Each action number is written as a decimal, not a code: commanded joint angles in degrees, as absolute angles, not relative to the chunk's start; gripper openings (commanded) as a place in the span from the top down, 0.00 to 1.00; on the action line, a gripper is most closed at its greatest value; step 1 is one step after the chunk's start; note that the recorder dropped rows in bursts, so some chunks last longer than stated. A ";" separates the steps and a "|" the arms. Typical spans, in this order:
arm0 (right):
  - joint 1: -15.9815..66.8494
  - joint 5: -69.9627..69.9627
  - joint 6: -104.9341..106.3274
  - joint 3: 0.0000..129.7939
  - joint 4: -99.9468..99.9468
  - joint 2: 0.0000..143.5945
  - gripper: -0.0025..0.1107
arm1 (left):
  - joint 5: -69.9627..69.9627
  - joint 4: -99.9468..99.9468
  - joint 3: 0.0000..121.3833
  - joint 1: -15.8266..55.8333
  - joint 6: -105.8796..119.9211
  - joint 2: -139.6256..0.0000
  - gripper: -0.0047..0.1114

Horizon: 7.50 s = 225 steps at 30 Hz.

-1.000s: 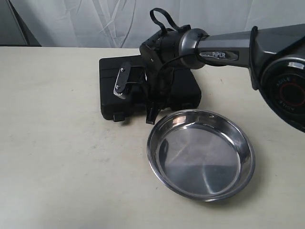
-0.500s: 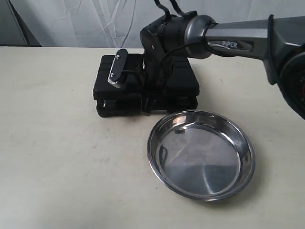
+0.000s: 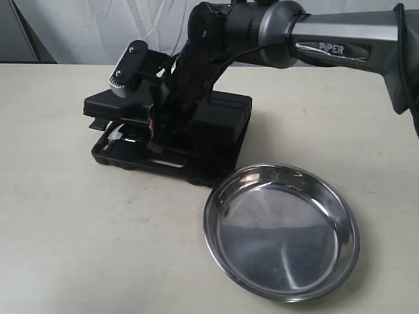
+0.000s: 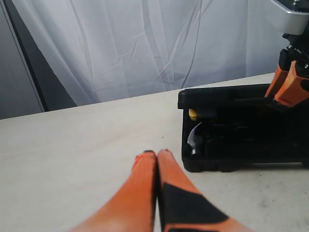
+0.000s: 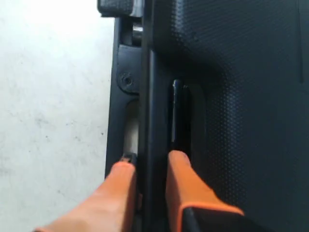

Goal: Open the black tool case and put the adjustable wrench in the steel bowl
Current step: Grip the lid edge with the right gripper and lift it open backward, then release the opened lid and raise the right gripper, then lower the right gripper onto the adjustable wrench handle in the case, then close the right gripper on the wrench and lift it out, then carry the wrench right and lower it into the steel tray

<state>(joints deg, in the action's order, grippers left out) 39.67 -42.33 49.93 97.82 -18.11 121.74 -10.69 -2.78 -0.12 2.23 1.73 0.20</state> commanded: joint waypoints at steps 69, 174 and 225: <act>27.26 -19.21 22.94 98.21 25.82 115.46 0.99 | -10.35 -2.68 0.00 2.44 1.72 0.00 0.96; 23.40 -54.14 38.97 118.06 -13.23 142.46 0.62 | -10.35 -2.68 0.00 2.44 1.72 0.00 0.96; 23.45 -37.80 20.90 63.02 -18.69 98.71 0.99 | -10.35 -2.68 0.00 2.44 1.72 0.00 0.96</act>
